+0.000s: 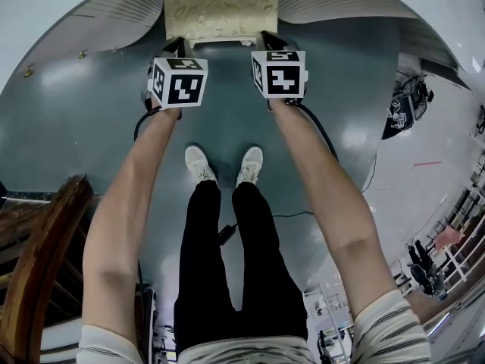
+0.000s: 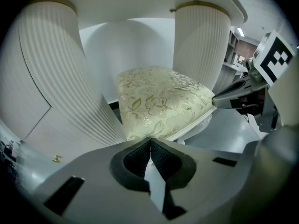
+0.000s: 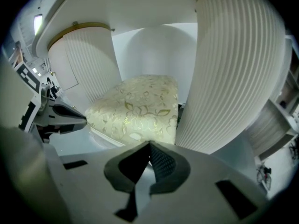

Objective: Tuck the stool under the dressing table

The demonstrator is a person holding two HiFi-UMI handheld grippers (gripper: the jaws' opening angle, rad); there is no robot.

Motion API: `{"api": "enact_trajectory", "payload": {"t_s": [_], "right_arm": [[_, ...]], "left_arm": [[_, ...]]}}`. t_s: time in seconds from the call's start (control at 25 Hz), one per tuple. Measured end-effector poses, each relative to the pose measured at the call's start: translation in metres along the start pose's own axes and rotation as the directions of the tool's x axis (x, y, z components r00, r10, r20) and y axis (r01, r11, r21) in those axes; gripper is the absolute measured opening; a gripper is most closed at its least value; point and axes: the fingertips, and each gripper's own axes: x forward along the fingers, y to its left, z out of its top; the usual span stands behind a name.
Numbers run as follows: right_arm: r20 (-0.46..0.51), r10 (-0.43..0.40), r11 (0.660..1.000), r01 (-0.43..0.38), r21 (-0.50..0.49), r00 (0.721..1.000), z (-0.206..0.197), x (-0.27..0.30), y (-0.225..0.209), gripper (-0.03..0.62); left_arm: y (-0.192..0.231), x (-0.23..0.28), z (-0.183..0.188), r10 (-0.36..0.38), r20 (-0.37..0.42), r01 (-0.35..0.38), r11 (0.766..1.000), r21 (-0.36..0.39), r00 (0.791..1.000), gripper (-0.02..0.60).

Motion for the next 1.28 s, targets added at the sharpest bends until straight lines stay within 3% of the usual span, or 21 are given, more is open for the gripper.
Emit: {"api": "enact_trajectory", "payload": {"t_s": [0.76,1.28], "right_arm": [[0.018,0.003,1.0,-0.004,0.025,1.0,0.015,0.008,-0.005,0.005],[0.032,-0.005,1.0,0.005,0.0,0.999,0.01,-0.026,0.0,0.005]], "left_arm": [[0.008,0.006,0.012,0.013,0.022,-0.013,1.0,0.023,1.0,0.0],[-0.002,-0.023,0.016,0.022,0.049,-0.02,0.999,-0.038,0.999,0.0]]}}
